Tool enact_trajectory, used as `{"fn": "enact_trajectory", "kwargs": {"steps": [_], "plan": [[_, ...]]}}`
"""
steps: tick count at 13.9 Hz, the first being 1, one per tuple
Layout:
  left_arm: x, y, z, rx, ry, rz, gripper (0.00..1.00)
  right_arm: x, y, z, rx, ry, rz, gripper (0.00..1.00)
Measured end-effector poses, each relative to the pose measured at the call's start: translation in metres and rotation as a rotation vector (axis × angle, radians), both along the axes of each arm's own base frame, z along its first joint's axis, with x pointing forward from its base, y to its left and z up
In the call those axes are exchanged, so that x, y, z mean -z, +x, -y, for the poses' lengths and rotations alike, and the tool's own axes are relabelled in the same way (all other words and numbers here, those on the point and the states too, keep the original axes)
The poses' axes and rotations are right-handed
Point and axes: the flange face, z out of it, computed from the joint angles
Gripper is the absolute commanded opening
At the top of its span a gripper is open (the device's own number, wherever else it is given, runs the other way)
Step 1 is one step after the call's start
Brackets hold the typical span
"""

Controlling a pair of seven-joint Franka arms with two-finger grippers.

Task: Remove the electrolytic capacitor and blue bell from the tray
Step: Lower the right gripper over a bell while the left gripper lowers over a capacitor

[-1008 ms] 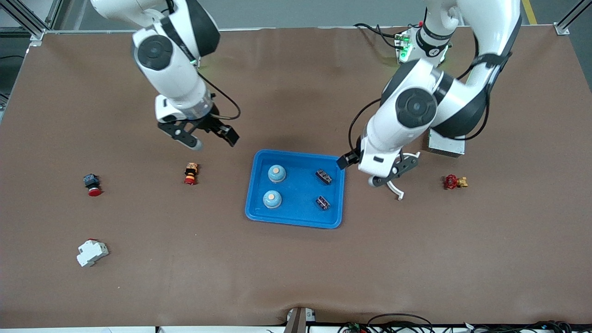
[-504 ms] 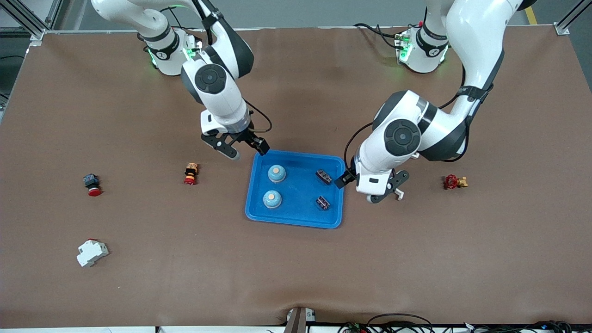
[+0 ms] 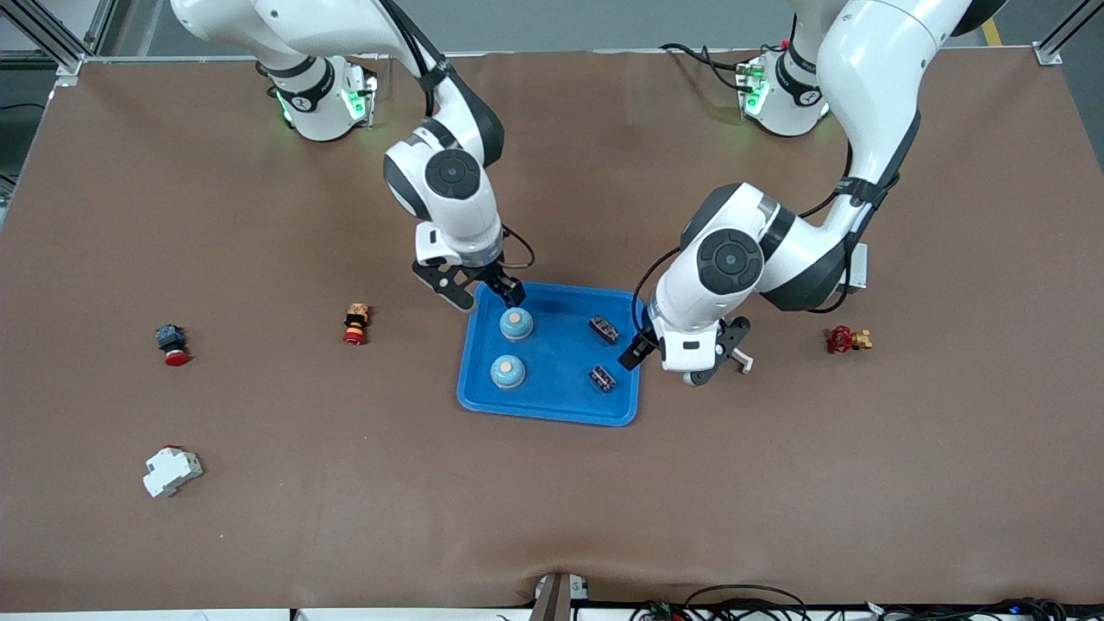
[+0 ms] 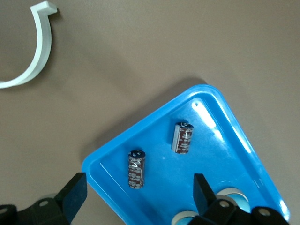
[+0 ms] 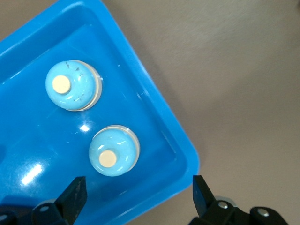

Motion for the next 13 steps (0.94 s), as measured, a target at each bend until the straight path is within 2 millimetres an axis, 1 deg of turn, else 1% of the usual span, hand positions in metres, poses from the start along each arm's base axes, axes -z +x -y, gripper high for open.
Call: {"fn": "enact_trajectory", "kwargs": {"steps": [3, 6, 9, 11, 13], "plan": [[-0.012, -0.007, 0.025, -0.028, -0.058, -0.019, 1.0, 0.021, 0.016, -0.014, 0.006, 0.002, 0.004, 1.0], [-0.014, -0.012, 0.043, -0.046, -0.101, -0.045, 1.0, 0.042, 0.028, -0.021, -0.002, 0.002, 0.02, 1.0], [0.004, -0.016, 0.059, -0.065, -0.092, -0.024, 1.0, 0.058, 0.031, -0.022, -0.008, -0.004, 0.021, 1.0], [0.026, -0.024, 0.075, -0.049, -0.041, 0.007, 1.0, 0.061, 0.031, -0.022, -0.011, -0.01, 0.022, 1.0], [0.048, -0.03, 0.086, -0.046, -0.001, 0.032, 1.0, 0.062, 0.032, -0.022, -0.009, -0.011, 0.022, 1.0]]}}
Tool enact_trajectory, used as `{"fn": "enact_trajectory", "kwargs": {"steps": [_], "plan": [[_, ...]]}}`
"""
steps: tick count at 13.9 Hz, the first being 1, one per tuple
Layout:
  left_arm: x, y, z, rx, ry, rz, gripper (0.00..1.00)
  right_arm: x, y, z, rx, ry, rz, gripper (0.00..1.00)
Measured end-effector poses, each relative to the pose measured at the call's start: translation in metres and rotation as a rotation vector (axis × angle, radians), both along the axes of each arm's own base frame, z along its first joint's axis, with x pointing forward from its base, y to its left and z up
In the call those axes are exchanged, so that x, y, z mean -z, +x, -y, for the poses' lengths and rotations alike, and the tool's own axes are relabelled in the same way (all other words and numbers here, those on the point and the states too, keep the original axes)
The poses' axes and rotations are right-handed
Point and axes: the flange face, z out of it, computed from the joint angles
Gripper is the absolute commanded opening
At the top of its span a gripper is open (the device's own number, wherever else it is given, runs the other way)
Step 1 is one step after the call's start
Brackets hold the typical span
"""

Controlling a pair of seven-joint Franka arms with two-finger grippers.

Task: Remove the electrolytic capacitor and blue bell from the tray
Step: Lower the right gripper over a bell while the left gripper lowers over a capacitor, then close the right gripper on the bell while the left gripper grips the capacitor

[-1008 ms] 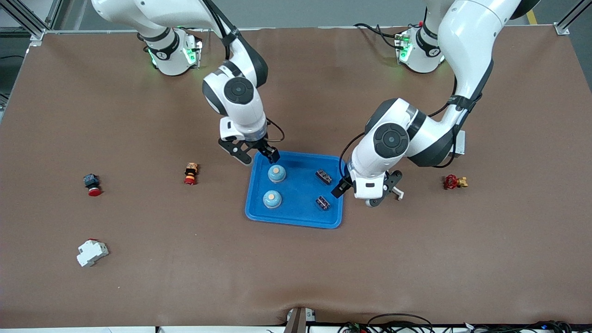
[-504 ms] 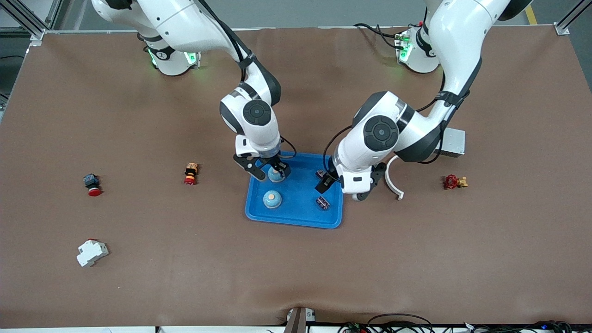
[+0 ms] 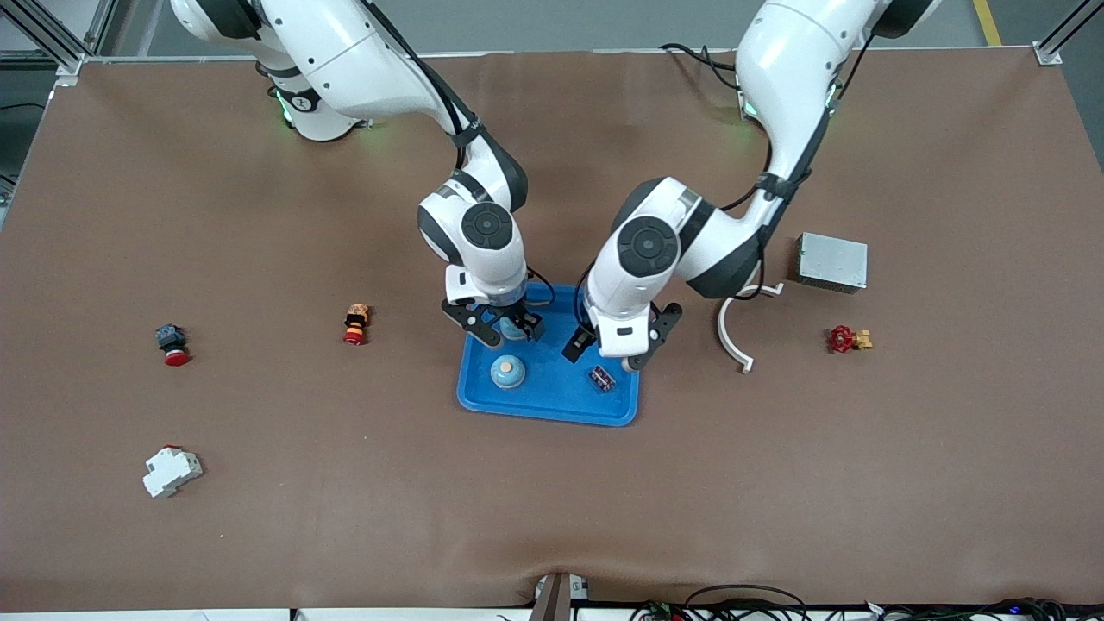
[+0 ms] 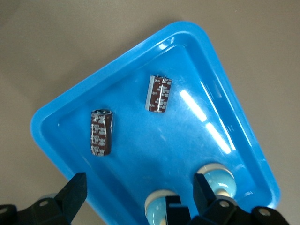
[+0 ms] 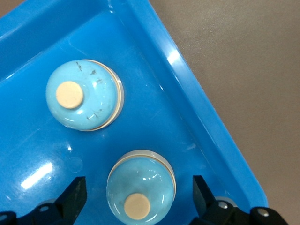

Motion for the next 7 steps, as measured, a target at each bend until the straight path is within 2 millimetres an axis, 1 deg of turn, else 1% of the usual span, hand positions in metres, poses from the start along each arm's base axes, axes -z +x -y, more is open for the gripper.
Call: {"fn": "enact_trajectory", "kwargs": {"steps": [1, 3, 6, 7], "plan": [[0.008, 0.0, 0.001, -0.012, 0.012, 0.003, 1.0, 0.0, 0.0, 0.0, 0.0, 0.0, 0.001, 1.0], [0.018, 0.003, -0.004, -0.03, 0.024, 0.002, 1.0, 0.0, 0.0, 0.0, -0.002, -0.002, 0.003, 1.0], [0.033, 0.011, -0.016, -0.079, 0.054, -0.006, 1.0, 0.002, 0.001, -0.001, -0.006, -0.005, 0.005, 0.7], [0.04, 0.011, -0.017, -0.103, 0.071, -0.008, 1.0, 0.003, 0.002, -0.002, -0.007, -0.004, 0.006, 0.65]]}}
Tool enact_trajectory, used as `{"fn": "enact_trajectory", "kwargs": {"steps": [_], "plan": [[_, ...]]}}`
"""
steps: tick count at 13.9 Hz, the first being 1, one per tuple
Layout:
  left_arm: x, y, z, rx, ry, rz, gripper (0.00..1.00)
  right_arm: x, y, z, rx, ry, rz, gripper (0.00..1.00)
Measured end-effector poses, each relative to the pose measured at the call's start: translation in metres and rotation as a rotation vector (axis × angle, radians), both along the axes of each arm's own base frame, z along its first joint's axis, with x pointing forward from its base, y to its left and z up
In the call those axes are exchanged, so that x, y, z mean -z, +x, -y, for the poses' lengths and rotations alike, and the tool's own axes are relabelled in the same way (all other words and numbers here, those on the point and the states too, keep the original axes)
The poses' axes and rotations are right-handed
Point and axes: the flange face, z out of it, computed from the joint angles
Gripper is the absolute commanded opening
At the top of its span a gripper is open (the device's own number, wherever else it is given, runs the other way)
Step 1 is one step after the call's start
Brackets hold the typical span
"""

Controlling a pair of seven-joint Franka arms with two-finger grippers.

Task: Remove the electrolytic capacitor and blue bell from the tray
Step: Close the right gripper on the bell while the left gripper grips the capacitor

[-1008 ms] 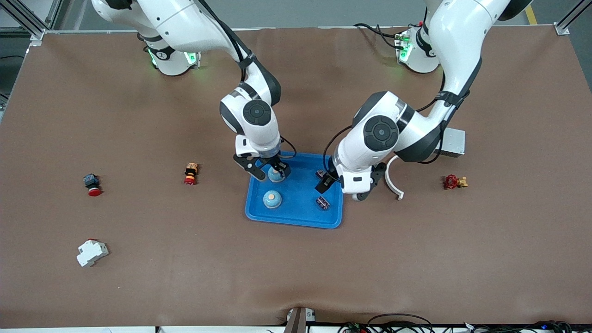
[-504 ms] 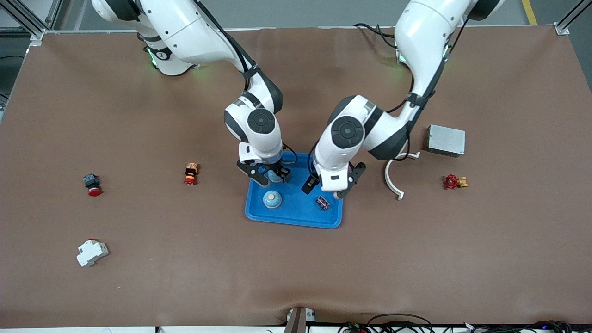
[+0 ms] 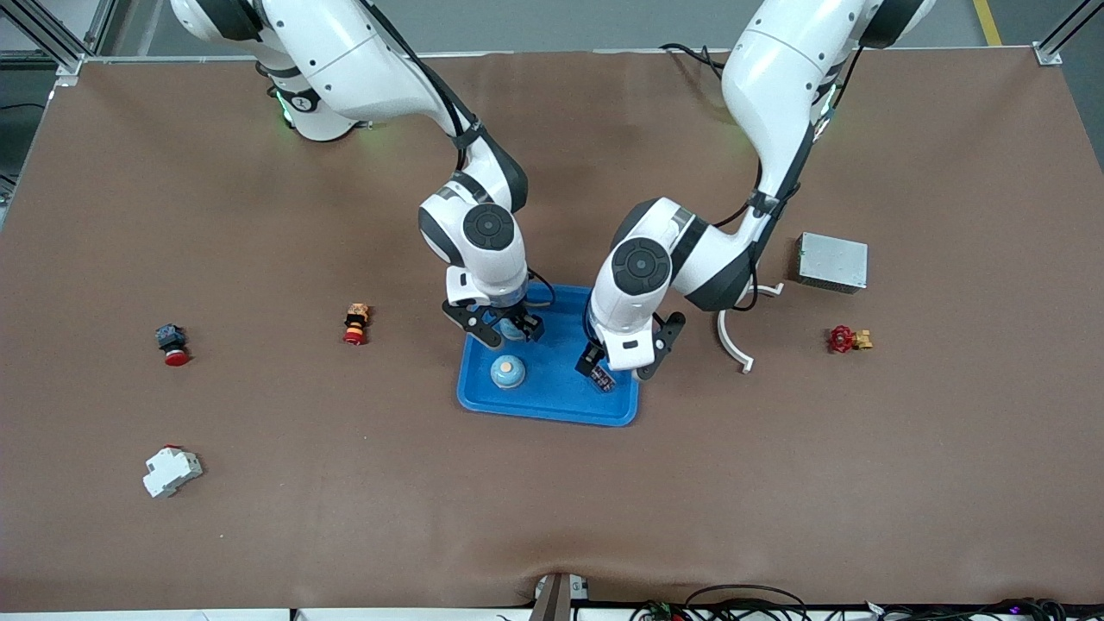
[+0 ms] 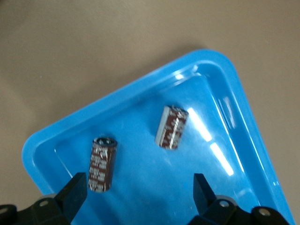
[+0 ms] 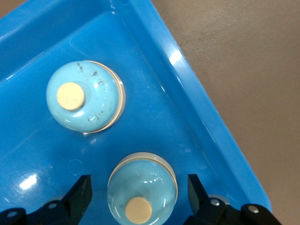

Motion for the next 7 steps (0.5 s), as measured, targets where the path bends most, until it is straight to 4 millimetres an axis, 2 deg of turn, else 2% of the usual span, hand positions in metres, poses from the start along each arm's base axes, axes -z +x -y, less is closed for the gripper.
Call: {"fn": "enact_trajectory", "kwargs": {"steps": [2, 3, 6, 7], "plan": [[0.015, -0.002, 0.0, -0.039, 0.024, -0.009, 1.0, 0.0, 0.001, -0.001, -0.002, 0.001, 0.004, 0.54], [0.02, -0.003, 0.0, -0.051, 0.028, -0.013, 1.0, 0.0, 0.001, -0.001, -0.003, 0.002, 0.006, 0.44], [0.025, -0.004, 0.001, -0.062, 0.03, -0.017, 1.0, -0.002, 0.001, -0.004, -0.007, 0.004, 0.011, 0.03], [0.026, -0.004, 0.001, -0.062, 0.031, -0.018, 1.0, -0.003, 0.001, -0.005, -0.008, 0.005, 0.012, 0.0]]}}
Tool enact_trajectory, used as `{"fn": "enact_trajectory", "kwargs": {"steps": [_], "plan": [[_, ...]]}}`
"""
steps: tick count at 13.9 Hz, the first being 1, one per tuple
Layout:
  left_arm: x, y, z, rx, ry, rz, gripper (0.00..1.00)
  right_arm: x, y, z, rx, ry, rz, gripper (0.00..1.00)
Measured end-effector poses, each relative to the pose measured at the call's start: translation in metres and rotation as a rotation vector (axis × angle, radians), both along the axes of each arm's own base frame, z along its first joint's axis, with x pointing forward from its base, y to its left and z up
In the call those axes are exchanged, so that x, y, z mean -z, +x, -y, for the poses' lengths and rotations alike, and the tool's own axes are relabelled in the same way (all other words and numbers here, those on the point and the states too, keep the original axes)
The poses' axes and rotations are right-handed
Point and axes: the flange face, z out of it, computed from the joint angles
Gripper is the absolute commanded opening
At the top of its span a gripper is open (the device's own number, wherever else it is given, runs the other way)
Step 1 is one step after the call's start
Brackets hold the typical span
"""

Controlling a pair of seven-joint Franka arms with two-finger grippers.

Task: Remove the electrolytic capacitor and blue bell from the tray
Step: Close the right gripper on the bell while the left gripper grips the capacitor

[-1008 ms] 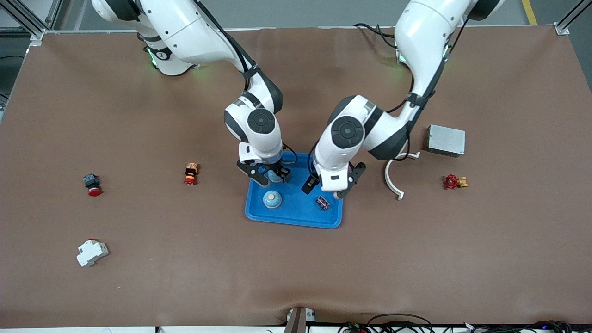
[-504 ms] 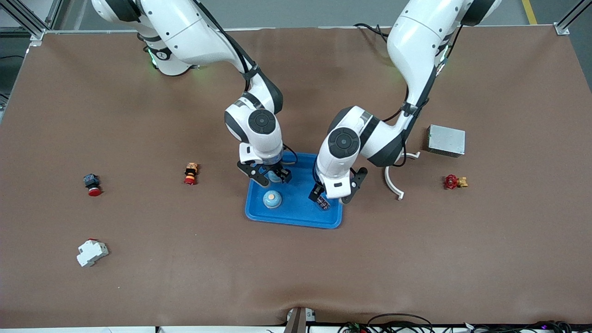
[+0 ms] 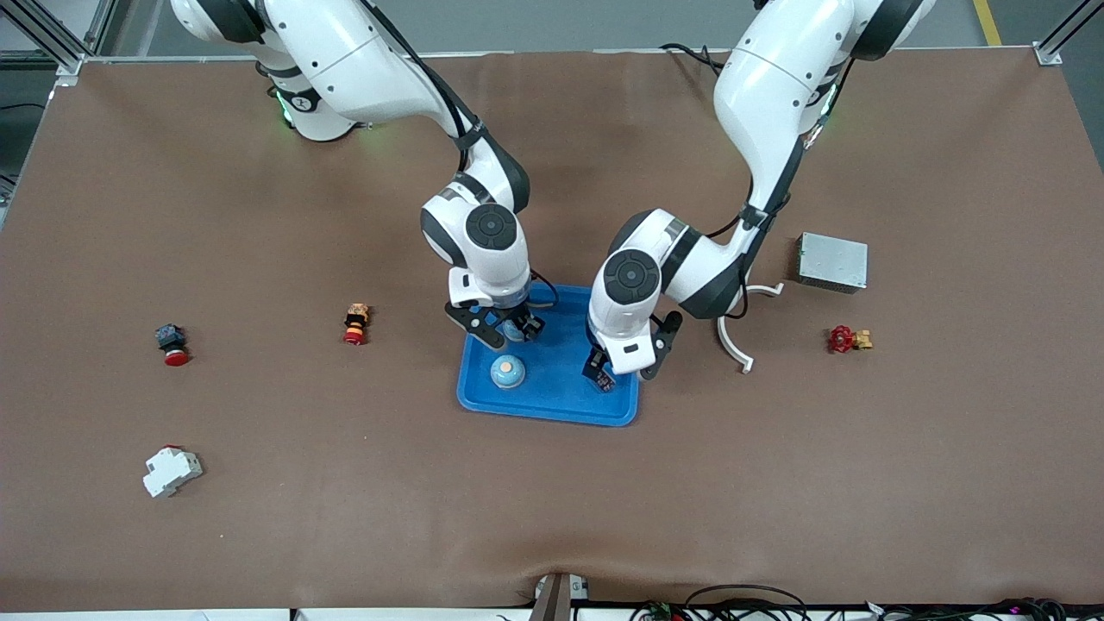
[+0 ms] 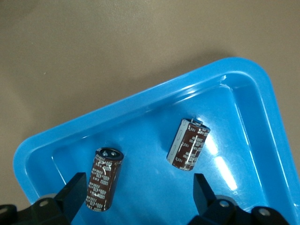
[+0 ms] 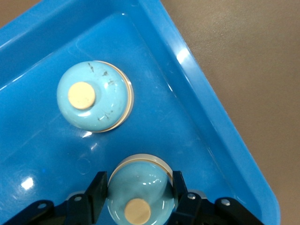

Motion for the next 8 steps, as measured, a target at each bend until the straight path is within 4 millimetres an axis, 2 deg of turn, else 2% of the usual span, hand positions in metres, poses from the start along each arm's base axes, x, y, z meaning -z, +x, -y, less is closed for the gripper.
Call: {"fn": "enact_trajectory", "kwargs": {"steps": [3, 8], "plan": [[0.012, -0.004, 0.002, 0.005, 0.01, -0.015, 1.0, -0.006, 0.003, -0.004, 0.0, 0.01, 0.011, 0.0], [0.043, -0.022, 0.011, 0.029, 0.037, -0.055, 1.0, -0.037, 0.019, -0.014, 0.009, 0.0, 0.014, 0.0]]}}
